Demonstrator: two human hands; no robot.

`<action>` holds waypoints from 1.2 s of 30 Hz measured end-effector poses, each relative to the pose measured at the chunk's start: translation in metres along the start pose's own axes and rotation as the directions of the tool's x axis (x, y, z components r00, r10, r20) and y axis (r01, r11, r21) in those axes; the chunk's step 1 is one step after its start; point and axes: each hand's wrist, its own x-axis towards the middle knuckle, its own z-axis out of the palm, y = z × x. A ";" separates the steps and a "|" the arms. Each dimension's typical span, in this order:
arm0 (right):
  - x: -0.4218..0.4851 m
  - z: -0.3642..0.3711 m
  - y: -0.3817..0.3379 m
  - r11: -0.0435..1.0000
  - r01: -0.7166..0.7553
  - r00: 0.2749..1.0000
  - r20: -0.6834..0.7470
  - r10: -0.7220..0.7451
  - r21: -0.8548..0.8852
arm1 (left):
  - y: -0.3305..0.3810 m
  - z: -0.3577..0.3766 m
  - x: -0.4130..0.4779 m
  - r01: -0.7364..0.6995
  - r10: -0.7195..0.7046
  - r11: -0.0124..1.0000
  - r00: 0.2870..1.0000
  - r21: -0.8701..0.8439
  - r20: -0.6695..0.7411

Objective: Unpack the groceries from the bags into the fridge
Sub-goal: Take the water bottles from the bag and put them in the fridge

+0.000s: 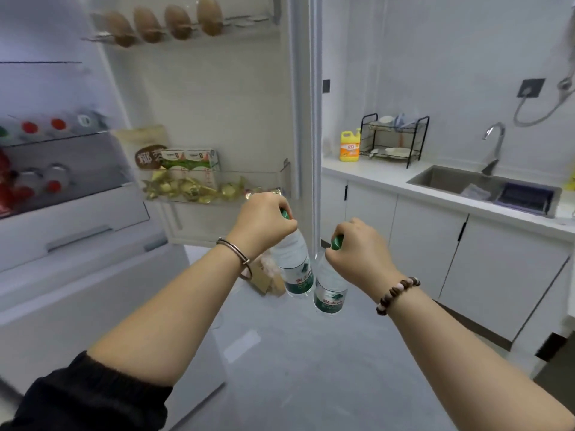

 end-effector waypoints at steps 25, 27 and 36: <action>0.114 0.165 -0.258 0.810 0.499 0.863 -0.088 -0.498 0.307 | -0.265 -0.168 0.046 0.387 -0.236 0.867 0.874 0.314 -0.425; 0.126 0.183 -0.282 0.787 0.534 0.843 -0.123 -0.523 0.308 | -0.291 -0.180 0.052 0.389 -0.223 0.876 0.851 0.285 -0.475; 0.183 0.247 -0.365 0.727 0.623 0.778 -0.332 -0.534 0.289 | -0.409 -0.198 0.076 0.216 0.004 0.942 0.760 0.259 -0.650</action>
